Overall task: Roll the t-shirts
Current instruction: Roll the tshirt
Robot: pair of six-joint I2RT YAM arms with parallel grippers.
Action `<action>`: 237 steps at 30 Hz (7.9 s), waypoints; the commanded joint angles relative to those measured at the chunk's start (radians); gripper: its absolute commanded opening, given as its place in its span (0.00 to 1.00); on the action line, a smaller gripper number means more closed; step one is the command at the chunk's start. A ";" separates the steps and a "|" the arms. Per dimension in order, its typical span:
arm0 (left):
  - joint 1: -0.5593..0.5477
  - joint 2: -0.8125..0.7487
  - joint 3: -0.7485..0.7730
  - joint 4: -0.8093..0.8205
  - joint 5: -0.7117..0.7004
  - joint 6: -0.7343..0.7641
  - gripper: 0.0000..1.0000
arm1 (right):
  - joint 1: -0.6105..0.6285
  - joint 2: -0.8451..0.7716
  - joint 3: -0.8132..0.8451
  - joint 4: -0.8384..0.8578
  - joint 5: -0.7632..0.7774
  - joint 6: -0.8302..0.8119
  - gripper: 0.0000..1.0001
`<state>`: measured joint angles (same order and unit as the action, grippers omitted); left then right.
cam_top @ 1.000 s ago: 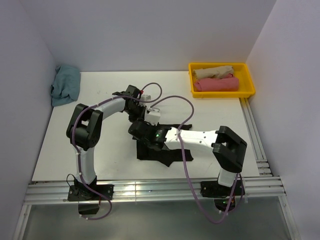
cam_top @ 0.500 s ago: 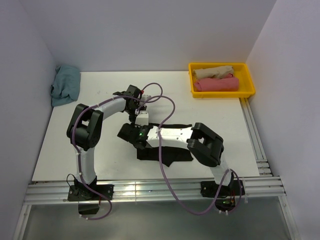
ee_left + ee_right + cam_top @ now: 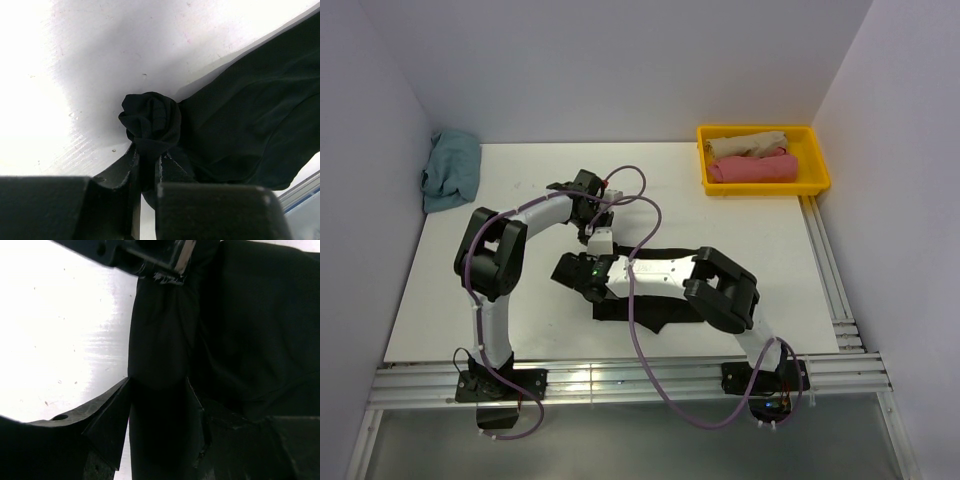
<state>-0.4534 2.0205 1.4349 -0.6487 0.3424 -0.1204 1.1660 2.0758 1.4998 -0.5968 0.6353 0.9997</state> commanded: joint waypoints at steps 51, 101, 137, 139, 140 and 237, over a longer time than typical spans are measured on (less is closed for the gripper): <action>0.098 0.072 0.036 0.018 0.251 0.065 0.02 | -0.266 -0.213 -0.894 1.207 -0.637 0.235 0.46; -0.059 0.123 0.314 -0.232 -0.088 0.016 0.35 | 0.006 -0.160 -0.232 0.138 -0.138 0.042 0.23; 0.114 0.035 -0.104 0.129 0.564 0.130 0.74 | -0.172 -0.151 -1.153 1.643 -0.595 0.562 0.14; 0.104 0.046 -0.091 0.124 0.537 0.092 0.61 | -0.172 -0.157 -1.155 1.641 -0.592 0.556 0.14; 0.099 0.049 -0.077 0.123 0.517 0.071 0.54 | -0.172 -0.161 -1.153 1.631 -0.592 0.551 0.14; 0.048 0.135 0.229 -0.135 -0.171 -0.076 0.00 | -0.068 0.125 0.270 -0.057 0.058 -0.180 0.60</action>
<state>-0.3927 2.1254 1.6497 -0.8085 0.1864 -0.2043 1.0969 2.1696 1.7061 -0.6563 0.6521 0.8333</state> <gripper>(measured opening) 0.050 0.596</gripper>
